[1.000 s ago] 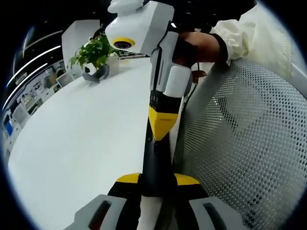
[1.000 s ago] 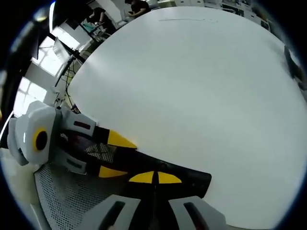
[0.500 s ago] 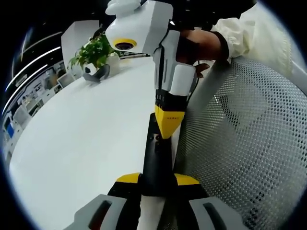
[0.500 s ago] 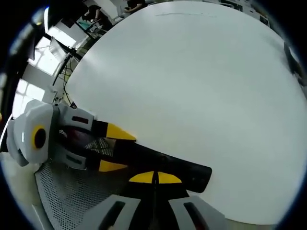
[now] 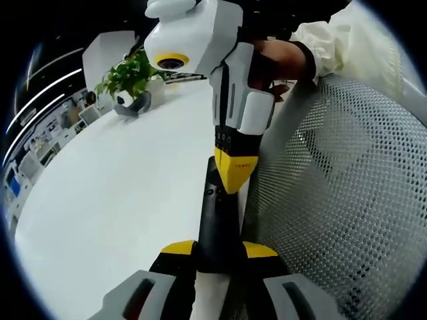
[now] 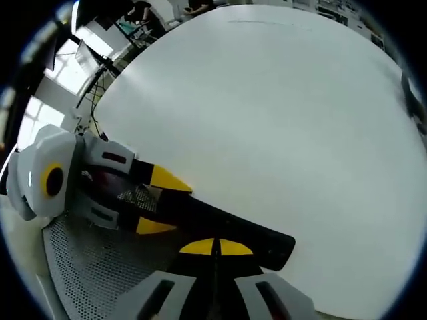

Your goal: Press the specified remote control buttons in sequence, fully releasing each button before pressing the next.

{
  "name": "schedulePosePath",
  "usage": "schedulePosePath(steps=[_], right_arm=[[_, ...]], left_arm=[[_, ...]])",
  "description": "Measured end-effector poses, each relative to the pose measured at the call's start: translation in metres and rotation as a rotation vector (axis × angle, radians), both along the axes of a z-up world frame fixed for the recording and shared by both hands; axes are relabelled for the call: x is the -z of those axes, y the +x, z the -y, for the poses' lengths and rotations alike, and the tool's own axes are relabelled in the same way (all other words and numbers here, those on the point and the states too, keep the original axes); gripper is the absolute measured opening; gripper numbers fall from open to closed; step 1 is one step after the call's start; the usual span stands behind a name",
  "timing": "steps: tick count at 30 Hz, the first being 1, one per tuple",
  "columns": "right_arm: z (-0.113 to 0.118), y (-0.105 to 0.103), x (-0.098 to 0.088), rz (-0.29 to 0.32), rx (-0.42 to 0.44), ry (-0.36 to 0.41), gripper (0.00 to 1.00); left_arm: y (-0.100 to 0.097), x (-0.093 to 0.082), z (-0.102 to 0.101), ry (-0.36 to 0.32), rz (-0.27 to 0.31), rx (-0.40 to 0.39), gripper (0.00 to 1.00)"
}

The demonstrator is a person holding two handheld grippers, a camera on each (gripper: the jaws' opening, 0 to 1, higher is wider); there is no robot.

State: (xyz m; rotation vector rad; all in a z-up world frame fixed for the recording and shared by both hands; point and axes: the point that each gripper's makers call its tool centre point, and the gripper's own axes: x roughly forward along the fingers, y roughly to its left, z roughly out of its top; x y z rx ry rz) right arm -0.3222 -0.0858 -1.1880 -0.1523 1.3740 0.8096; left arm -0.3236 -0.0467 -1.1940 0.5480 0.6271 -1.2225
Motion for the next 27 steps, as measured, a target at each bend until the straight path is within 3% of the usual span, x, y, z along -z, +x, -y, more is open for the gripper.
schedulePosePath(steps=[6,9,12,15,19,27], right_arm=[[-0.001,-0.003,0.001,0.035,-0.073,-0.05,0.0],[0.0,-0.001,0.0,0.021,-0.037,-0.037,0.0],[0.0,-0.001,0.0,-0.045,0.031,0.004,0.0],[0.001,0.0,0.0,-0.065,0.056,0.02,0.0],[-0.001,0.0,-0.002,-0.066,0.065,0.037,0.0],[-0.009,0.012,-0.013,-0.036,0.117,0.147,0.0]], left_arm=[[0.0,-0.001,0.0,0.001,0.008,0.006,0.25],[-0.001,-0.001,0.0,0.003,0.012,0.01,0.25],[-0.001,0.0,0.0,0.005,0.015,0.012,0.25],[-0.001,0.0,0.0,0.006,0.014,0.009,0.25],[-0.001,-0.001,0.001,0.006,0.012,0.008,0.25],[-0.001,-0.001,0.002,0.005,0.012,0.009,0.25]])
